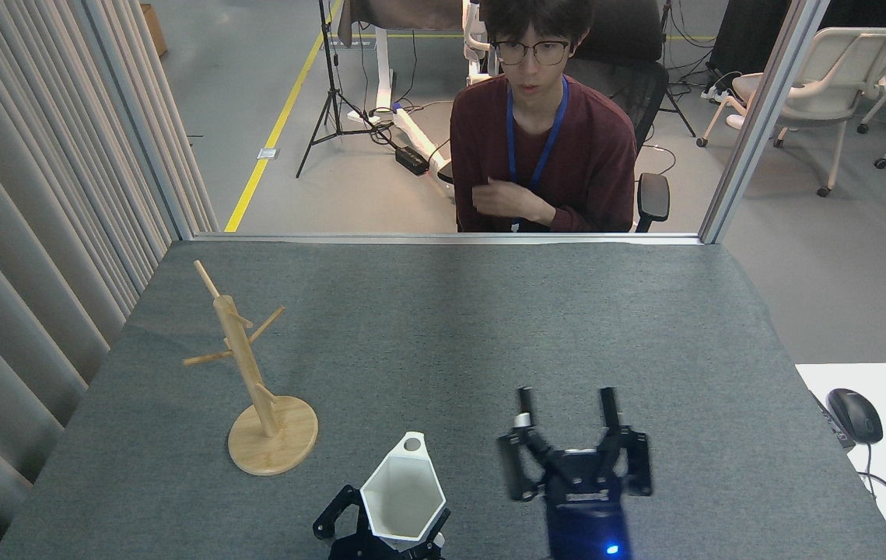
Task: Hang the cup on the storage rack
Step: 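Carry the white cup with the left hand toward the wooden stand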
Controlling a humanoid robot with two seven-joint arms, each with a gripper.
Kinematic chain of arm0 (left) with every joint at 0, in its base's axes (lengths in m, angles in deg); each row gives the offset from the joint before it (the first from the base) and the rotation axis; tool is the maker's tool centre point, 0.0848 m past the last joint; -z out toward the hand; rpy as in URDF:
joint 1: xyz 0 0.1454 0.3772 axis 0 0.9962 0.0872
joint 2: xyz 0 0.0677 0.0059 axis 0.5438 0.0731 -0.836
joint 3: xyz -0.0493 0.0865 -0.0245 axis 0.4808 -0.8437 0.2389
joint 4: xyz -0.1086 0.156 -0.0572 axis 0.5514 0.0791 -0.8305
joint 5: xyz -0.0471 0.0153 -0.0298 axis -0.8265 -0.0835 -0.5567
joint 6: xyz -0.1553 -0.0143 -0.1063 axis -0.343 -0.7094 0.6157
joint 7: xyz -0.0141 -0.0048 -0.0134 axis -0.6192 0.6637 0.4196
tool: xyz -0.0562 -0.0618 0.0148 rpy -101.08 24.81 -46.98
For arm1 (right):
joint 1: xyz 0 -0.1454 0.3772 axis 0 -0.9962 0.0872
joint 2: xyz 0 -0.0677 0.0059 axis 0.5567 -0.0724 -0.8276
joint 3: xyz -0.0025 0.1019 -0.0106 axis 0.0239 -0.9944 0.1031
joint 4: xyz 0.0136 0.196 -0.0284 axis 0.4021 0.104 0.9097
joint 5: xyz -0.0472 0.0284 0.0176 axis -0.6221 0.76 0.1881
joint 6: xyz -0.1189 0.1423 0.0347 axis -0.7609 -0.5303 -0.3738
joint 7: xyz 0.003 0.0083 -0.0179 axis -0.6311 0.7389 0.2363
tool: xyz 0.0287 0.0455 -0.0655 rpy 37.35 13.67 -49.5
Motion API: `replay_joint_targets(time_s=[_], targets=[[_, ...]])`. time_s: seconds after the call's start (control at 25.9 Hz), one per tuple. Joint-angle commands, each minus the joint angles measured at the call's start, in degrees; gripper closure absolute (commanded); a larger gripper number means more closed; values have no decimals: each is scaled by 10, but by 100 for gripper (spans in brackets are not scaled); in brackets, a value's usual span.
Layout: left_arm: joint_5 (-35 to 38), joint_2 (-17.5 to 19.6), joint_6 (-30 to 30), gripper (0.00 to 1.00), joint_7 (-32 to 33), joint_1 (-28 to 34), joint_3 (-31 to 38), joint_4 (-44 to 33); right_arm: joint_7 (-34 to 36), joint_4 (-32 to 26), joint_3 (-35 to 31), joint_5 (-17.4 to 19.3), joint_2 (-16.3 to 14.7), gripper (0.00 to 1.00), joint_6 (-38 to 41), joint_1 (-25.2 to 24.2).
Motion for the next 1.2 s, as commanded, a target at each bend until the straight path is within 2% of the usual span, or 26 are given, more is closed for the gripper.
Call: replay_joint_targets(time_s=[0.0, 0.08, 0.12, 0.15, 0.27, 0.46, 0.66, 0.85, 1.16], targets=[[-1, 0, -1, 63, 0, 0, 8, 0, -36, 37, -107, 51, -40, 1, 26, -15], [-1, 0, -2, 62, 0, 1, 14, -1, -35, 38, -92, 11, -100, 1, 78, -91], [-1, 1, -2, 61, 0, 2, 18, -4, -34, 38, -87, -9, -105, 1, 87, -123], [-2, 1, -2, 61, 0, 4, 22, -9, -34, 38, -87, -20, -99, 1, 86, -135], [-2, 5, -7, 62, -3, 13, 47, -17, -32, 41, -100, -27, -79, 1, 79, -143], [24, 9, -65, 65, -24, 29, 130, -33, -32, 42, -114, -28, -85, 1, 74, -146], [123, 3, -118, 65, -26, 19, 248, -25, -33, 52, -114, -27, -85, 1, 74, -143], [220, -3, -169, 64, -15, 2, 278, -11, -32, 55, -114, -28, -80, 1, 74, -144], [341, -21, -175, 63, 11, -83, 370, 48, -32, 71, -114, -27, -81, 1, 74, -139]])
